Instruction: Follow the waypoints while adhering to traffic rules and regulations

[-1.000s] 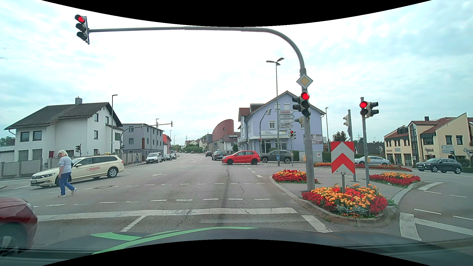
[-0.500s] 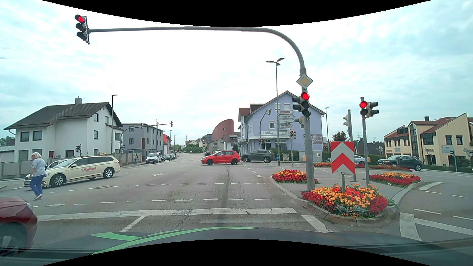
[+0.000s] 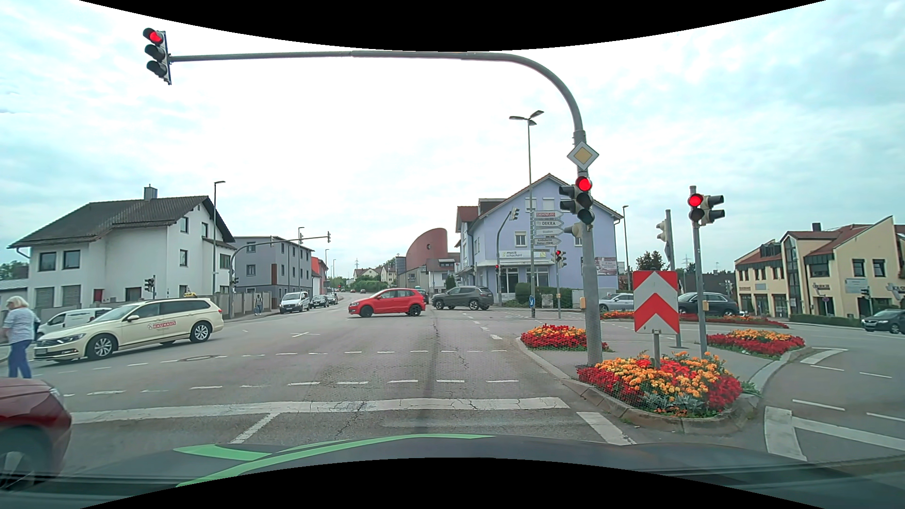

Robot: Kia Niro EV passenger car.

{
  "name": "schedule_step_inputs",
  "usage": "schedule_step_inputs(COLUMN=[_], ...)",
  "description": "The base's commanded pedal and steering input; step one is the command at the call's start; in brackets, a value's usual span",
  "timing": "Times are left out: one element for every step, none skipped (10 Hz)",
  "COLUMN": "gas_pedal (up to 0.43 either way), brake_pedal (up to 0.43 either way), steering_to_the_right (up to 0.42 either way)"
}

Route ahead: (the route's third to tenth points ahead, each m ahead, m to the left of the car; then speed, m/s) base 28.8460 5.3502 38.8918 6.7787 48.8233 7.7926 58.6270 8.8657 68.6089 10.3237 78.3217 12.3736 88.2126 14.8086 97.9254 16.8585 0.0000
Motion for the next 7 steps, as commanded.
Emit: schedule_step_inputs(gas_pedal=[0.000,0.000,0.000,0.000,0.000,0.000,0.000], brake_pedal=[0.280,0.274,0.274,0.274,0.274,0.274,0.280], steering_to_the_right=[0.004,0.005,0.005,0.004,0.005,0.005,0.004])
